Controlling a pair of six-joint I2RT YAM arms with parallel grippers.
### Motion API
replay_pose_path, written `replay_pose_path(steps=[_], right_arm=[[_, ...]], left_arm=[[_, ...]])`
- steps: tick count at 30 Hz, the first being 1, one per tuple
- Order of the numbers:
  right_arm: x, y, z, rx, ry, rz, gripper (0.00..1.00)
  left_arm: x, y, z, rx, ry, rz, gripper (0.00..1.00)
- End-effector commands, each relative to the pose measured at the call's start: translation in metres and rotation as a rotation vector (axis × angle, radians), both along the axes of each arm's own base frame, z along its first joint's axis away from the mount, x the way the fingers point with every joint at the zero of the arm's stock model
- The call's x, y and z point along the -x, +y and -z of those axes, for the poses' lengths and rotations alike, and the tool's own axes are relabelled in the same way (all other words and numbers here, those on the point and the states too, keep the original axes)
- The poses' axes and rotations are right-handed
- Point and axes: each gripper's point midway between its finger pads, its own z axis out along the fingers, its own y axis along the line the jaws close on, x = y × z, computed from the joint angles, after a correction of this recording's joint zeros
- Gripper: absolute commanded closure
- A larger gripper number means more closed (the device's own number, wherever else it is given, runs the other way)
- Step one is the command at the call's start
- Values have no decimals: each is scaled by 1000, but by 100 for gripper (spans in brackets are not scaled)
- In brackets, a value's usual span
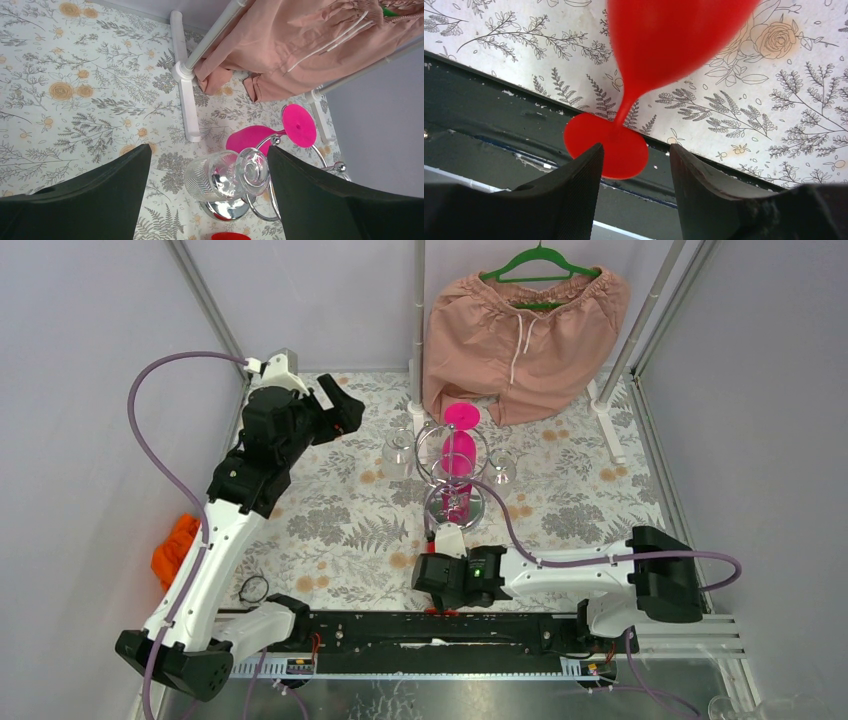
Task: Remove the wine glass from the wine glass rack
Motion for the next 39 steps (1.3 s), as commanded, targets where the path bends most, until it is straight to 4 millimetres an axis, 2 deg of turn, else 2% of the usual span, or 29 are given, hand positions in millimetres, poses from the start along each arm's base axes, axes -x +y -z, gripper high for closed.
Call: replay_pose_path(steps=[1,10,15,20,24,34,37,39], right_arm=[[-5,3,11,20,-29,38,41],[-9,9,24,65,-39,56,43],[-19,18,-2,34,-94,62,45],[-18,44,-26,-30,-99,2,45],[-15,59,-21,-12,-84,-43,43],[-5,85,16,30,-12,-99,43],[-6,92,17,27,-12,-103,43],[-7,99,8,7,-26,-101,43]], left_arm=[[4,6,6,-36,3,-14,6],[6,8,12,-55,6,-17,5],[7,10,13,-63,4,-21,5],[7,12,10,-67,-4,-27,5],[7,12,11,-72,-2,-26,4],[12,18,10,-96,-6,-37,3],[15,20,13,-109,-4,-40,3],[16,22,15,-118,-1,-43,3]])
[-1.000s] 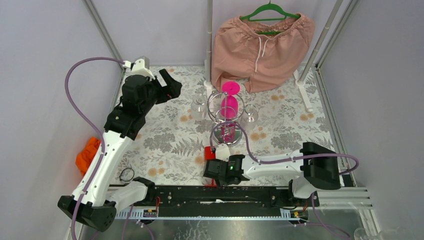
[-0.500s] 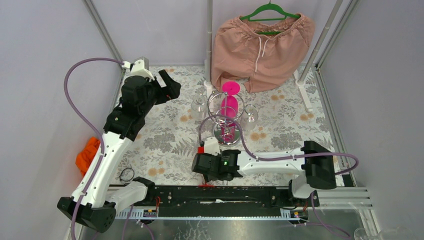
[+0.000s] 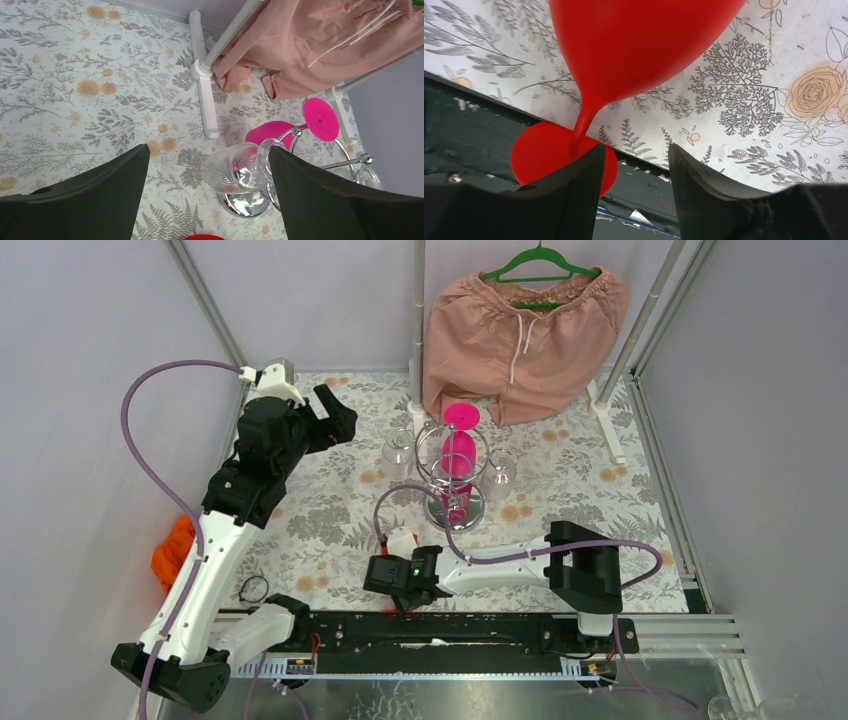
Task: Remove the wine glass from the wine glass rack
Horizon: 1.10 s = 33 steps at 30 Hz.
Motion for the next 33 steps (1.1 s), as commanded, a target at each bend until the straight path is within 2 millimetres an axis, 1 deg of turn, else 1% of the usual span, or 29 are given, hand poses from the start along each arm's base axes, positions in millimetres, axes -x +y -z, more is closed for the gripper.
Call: replay_pose_path(steps=[1,4,7,10,14,18,21,23,24,25,27,29,31,33], right_arm=[[0,28,-30,-89,-32,-16,43],[-3,30,-45,-87,-64,-18,43],[-2,38,-51,-95,-68,-45,43],[0,49,-47,-90,-58,-71,42],[2,61,-42,-93,-44,-104,41],[4,76,-41,-109,-35,-143,41],[0,78,-46,-96,-58,-145,41],[-3,75,-47,-92,-70,-134,41],[-3,73,-47,-85,-72,-134,41],[-4,70,-46,-75,-74,-126,42],[-5,62,-45,-60,-80,-115,42],[-6,52,-45,-54,-93,-91,42],[-9,40,-50,-54,-113,-69,42],[-13,27,-59,-62,-143,-49,42]], left_arm=[[6,9,7,-53,5,-21,2],[9,12,6,-58,-1,-26,2],[10,14,5,-61,-7,-37,1],[9,14,12,-58,5,-40,1],[9,10,30,-36,50,-40,2],[11,11,30,-29,41,-45,1],[11,15,34,-31,55,-70,2],[12,18,46,-27,87,-94,2],[12,22,58,-26,120,-130,2],[12,29,66,-31,143,-172,2],[12,47,87,-75,206,-283,5],[12,62,101,-136,269,-367,7],[15,68,115,-183,339,-401,8],[19,66,125,-193,390,-391,8]])
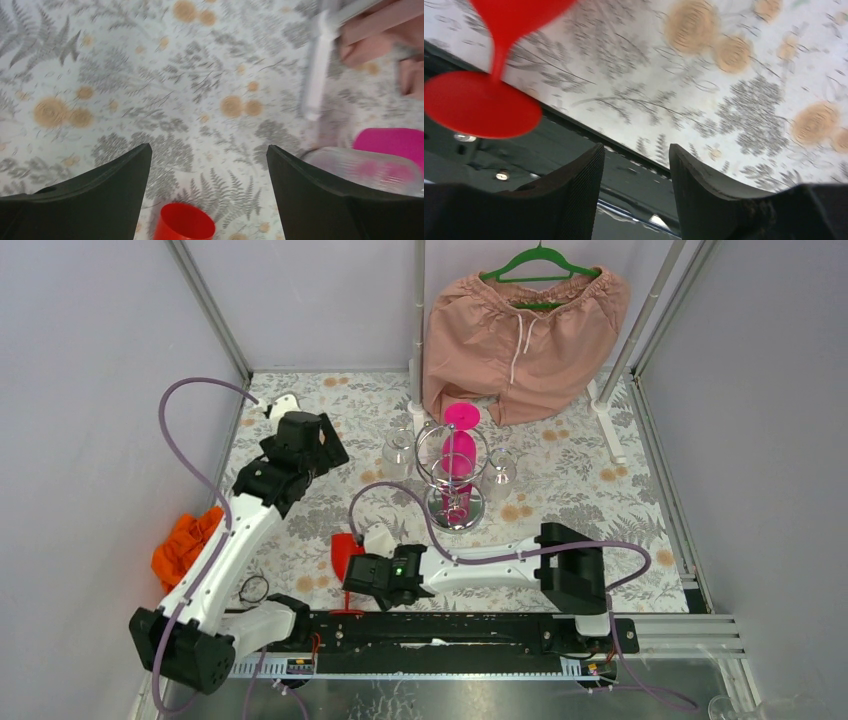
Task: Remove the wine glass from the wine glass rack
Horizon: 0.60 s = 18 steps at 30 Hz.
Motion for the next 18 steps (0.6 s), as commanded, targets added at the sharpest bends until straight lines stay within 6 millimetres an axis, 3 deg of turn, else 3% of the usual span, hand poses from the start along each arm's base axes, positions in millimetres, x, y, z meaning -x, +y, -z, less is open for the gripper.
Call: replay_pose_path(steps=[1,11,18], right_arm=[[-12,-31,-42,-47,-102,67,42],[-32,-95,-105,-146,-245,187,40],[-36,-127,-121,-177,-284,227,40]], left_arm=[[14,16,25,-58,128,-87,8],[58,5,64,-13,285,-18,11],[88,-22,100,17,408,44,15]])
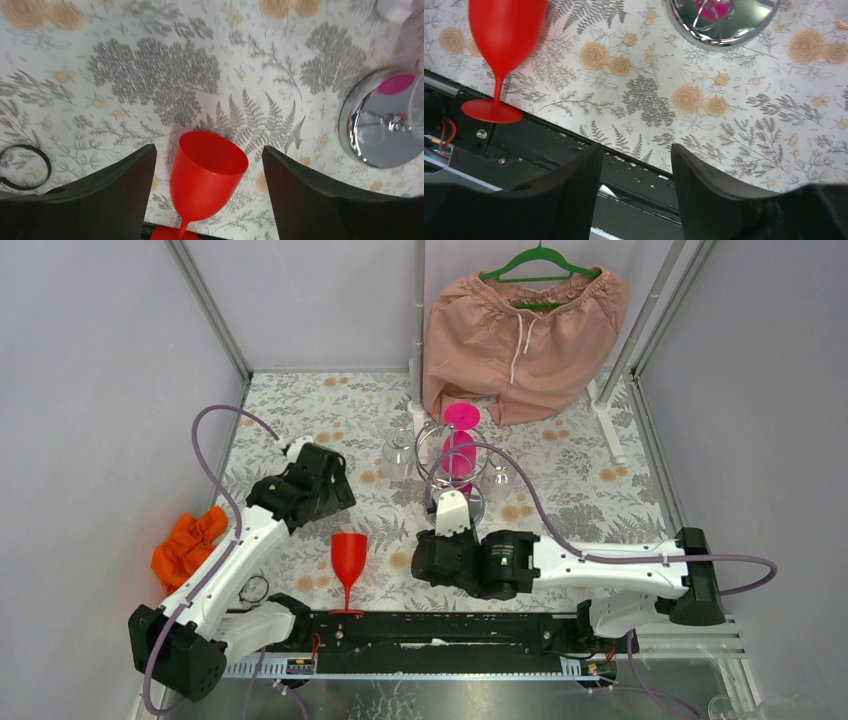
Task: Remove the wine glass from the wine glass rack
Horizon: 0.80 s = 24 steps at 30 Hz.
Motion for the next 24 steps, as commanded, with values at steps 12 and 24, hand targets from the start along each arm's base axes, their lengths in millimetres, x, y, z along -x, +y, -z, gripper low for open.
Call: replay_pose_path(steps=[12,24], right_arm=[[-4,-48,-1,-39,-50,68,40],[2,-44,7,-25,-22,31,40]], left_arm=[[42,-31,48,12,161,40,18],[56,-33,74,-32,209,7,17]])
